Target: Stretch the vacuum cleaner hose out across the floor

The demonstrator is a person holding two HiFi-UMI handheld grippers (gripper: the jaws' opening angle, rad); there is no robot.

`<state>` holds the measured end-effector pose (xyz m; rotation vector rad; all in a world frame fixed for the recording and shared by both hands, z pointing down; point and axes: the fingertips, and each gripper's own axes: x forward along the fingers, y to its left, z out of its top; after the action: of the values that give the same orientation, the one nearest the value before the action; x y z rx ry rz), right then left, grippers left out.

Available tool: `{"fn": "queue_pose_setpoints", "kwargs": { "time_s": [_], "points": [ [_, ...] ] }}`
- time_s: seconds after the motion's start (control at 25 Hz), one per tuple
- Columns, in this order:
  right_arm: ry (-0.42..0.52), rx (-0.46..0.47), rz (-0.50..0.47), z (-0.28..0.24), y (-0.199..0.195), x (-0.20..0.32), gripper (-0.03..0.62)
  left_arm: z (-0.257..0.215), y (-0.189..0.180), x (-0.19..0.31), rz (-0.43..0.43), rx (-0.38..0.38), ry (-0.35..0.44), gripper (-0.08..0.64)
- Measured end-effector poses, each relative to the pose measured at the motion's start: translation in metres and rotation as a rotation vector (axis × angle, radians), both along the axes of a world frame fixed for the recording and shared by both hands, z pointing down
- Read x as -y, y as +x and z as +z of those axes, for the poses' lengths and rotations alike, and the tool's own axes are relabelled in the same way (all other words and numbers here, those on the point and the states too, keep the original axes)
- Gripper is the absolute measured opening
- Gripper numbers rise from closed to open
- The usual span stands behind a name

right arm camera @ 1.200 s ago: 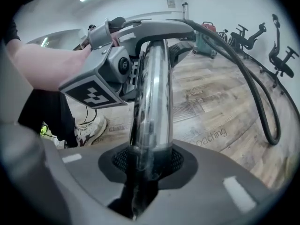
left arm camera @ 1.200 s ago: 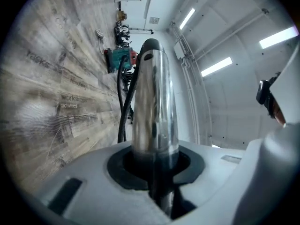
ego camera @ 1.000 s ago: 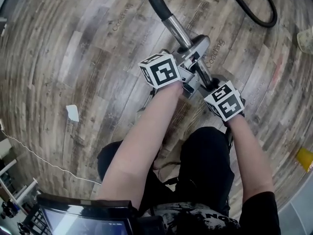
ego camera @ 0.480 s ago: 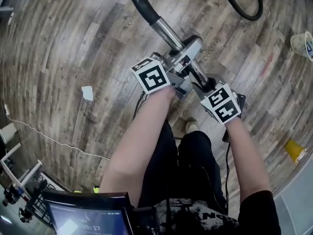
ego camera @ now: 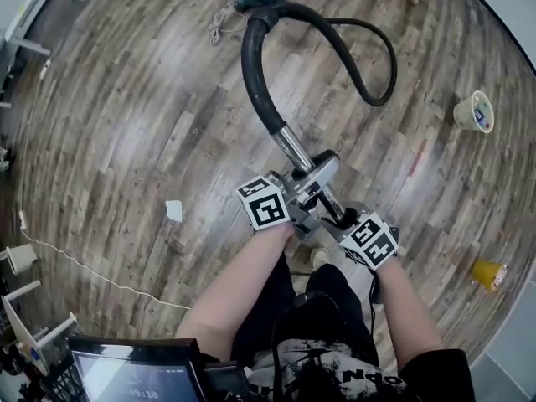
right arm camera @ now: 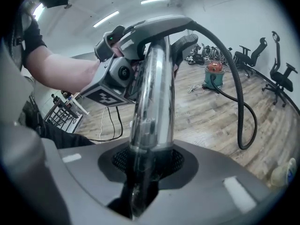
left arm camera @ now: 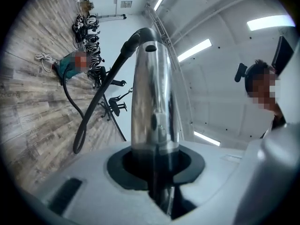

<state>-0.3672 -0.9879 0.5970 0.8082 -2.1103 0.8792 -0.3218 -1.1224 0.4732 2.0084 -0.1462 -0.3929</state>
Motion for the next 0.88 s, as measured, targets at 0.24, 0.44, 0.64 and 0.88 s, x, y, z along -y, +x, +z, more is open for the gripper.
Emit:
{"fn": "queue_pose_setpoints", "kwargs": {
  "time_s": [0.24, 0.44, 0.64, 0.88],
  "points": [
    [0.036, -0.076, 0.043, -0.077, 0.012, 0.0, 0.123, -0.085, 0.015, -0.009, 0.06, 0.006, 0.045, 0.092],
    [0.105, -0.133, 0.11, -0.107, 0.025, 0.015, 0.121, -0.124, 0.031, -0.006, 0.084, 0.045, 0.108, 0.092],
    [0.162, -0.097, 0.083, -0.123, 0.033, 0.018, 0.118, -0.141, 0.038, -0.009, 0.098, 0.046, 0.15, 0.091],
    [0.185, -0.069, 0.015, -0.133, 0.081, -0.009, 0.118, -0.153, 0.083, -0.036, 0.076, 0.052, 0.182, 0.09]
  ]
}}
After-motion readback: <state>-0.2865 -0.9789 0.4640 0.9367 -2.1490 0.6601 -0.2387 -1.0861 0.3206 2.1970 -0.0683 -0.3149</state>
